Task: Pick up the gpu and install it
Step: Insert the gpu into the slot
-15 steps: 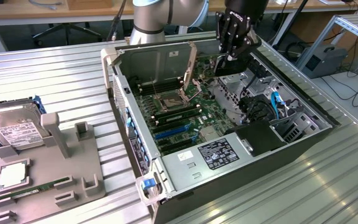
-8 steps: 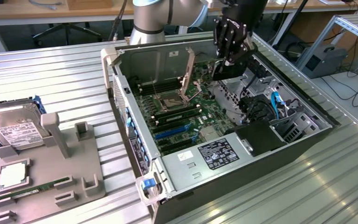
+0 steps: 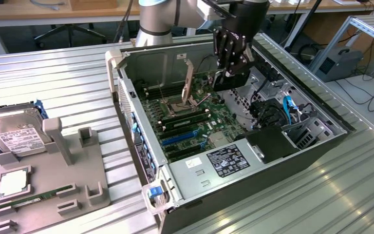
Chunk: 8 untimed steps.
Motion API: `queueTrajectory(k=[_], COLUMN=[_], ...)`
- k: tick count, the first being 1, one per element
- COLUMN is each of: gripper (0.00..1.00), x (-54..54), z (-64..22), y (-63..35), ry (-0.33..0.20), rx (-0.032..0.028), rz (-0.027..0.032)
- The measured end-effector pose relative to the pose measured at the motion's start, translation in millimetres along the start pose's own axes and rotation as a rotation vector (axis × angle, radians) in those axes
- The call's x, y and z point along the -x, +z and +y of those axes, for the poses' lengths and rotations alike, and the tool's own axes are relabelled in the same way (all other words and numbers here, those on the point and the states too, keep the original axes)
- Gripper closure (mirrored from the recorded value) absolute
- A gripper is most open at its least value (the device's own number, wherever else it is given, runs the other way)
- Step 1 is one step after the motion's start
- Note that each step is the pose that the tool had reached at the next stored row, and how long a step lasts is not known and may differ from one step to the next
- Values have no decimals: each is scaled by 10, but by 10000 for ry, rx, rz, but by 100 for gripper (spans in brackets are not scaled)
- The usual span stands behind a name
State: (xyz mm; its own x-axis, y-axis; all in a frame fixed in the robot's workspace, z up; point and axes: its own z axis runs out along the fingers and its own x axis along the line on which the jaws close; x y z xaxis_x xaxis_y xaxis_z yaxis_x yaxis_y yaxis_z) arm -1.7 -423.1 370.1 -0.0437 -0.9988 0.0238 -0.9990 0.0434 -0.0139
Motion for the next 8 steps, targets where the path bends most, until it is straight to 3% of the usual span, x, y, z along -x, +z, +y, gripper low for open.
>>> queueTrajectory(k=[1, 8], gripper=[73, 73], x=[-1, -1], z=[34, 35], y=[34, 38], ry=[-2, -2], rx=[-1, -1], rz=[-1, -1])
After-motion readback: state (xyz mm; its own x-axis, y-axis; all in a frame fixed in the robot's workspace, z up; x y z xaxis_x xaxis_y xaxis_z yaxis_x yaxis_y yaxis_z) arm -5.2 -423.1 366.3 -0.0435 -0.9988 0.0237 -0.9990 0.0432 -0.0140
